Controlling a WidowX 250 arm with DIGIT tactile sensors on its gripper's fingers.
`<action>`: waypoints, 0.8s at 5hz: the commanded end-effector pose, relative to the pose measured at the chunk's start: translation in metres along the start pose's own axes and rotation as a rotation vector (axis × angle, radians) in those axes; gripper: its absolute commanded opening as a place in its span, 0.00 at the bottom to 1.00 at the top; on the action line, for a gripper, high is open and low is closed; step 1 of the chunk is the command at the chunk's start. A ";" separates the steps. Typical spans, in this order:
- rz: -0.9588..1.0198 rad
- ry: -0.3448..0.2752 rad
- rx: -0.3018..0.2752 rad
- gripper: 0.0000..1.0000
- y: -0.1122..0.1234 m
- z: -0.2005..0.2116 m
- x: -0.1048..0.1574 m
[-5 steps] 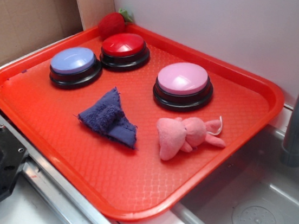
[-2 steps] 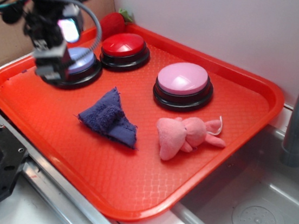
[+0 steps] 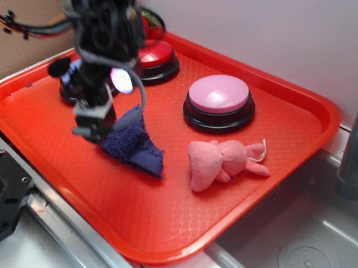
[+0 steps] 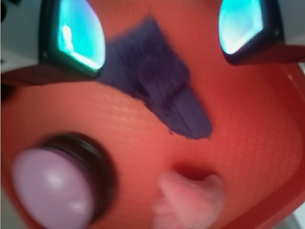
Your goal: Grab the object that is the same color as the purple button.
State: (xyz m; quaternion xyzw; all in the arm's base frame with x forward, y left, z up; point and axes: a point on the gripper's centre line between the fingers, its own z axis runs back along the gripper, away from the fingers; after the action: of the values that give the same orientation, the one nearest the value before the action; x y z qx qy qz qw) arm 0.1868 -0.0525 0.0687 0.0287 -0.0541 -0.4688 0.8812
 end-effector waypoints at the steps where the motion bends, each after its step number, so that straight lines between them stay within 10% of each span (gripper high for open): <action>1: -0.119 0.012 -0.014 1.00 0.002 -0.035 0.017; 3: -0.140 0.036 -0.034 1.00 0.001 -0.047 0.016; 4: -0.126 0.054 -0.046 0.00 0.003 -0.052 0.014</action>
State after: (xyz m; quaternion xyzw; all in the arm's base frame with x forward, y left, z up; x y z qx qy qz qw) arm 0.2002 -0.0613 0.0143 0.0196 -0.0068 -0.5248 0.8510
